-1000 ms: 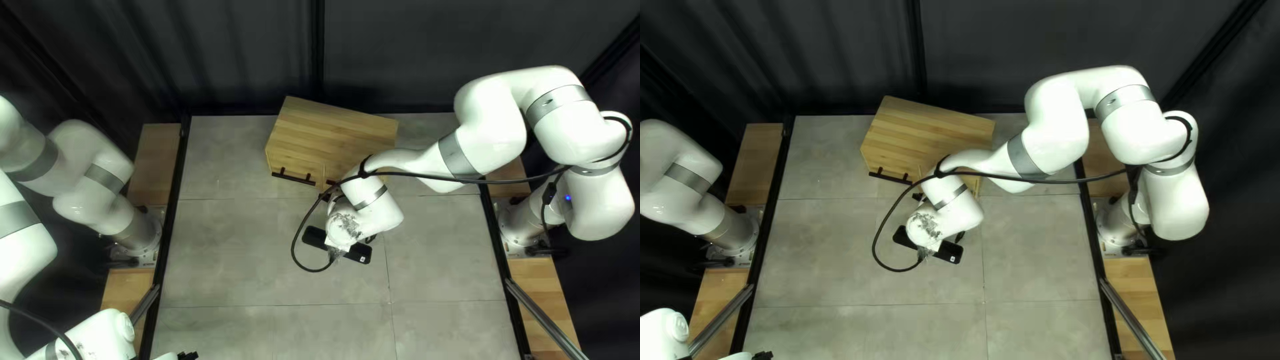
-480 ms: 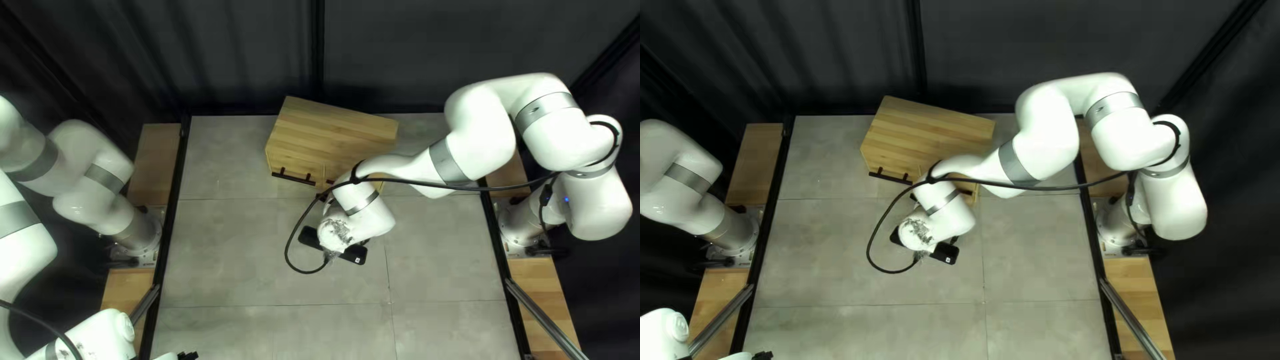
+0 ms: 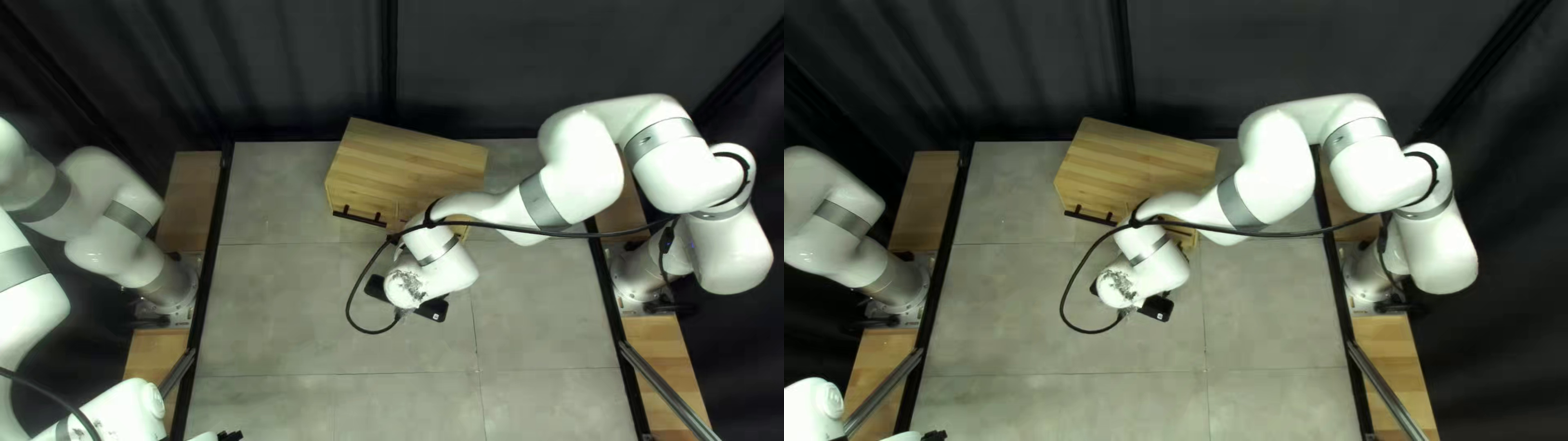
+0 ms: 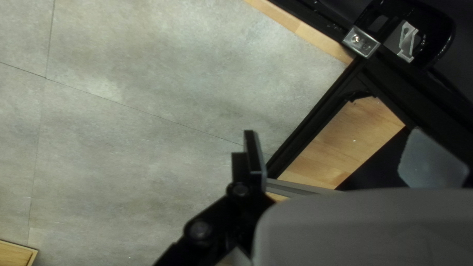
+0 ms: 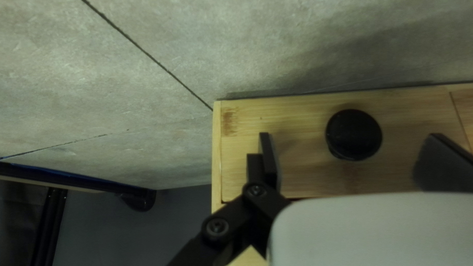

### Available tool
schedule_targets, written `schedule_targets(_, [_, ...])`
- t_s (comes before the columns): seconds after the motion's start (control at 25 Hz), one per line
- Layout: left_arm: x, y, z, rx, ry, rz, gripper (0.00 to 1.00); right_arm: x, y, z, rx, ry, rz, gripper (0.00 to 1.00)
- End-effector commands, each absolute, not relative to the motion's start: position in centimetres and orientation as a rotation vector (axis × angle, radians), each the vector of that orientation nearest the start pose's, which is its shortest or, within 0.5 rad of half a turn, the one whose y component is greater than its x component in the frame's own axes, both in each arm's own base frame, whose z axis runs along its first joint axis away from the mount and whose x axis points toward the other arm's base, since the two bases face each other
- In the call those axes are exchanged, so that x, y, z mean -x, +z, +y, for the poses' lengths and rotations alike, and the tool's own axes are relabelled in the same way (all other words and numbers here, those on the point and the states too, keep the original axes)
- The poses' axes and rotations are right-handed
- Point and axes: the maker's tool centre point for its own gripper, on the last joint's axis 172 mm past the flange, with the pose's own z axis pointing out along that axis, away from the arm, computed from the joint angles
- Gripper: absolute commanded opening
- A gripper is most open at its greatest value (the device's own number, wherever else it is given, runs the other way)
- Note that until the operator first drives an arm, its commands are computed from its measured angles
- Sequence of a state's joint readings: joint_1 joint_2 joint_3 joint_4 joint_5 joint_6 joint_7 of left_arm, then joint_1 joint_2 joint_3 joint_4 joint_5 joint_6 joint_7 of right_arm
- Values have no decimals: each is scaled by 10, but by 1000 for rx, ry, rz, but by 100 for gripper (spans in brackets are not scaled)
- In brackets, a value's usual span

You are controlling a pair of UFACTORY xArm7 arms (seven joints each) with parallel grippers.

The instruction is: Open drawers and place objects into drawer and close

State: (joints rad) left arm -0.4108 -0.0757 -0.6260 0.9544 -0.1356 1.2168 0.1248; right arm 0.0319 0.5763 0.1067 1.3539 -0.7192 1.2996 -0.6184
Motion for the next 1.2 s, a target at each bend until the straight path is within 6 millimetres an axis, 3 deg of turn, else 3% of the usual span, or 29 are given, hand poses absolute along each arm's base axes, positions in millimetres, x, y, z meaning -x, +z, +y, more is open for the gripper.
schedule_targets(0.04, [-175,170,-347,2651,332,1618,100,-487,59,-89,2865,1098,-1821,100])
schedule_targets(0.64, [-175,170,-347,2651,332,1618,100,-486,61,-96,2868,1114,-1808,100])
schedule_targets(0.88, [-175,170,-347,2651,332,1618,100,-488,69,-88,2871,1069,-1836,100])
schedule_targets(1.08, [-175,170,-347,2651,332,1618,100,-496,87,-73,2878,892,-1904,100])
schedule_targets(1.2, [-175,170,-347,2651,332,1618,100,-508,113,-55,2875,657,-1957,100])
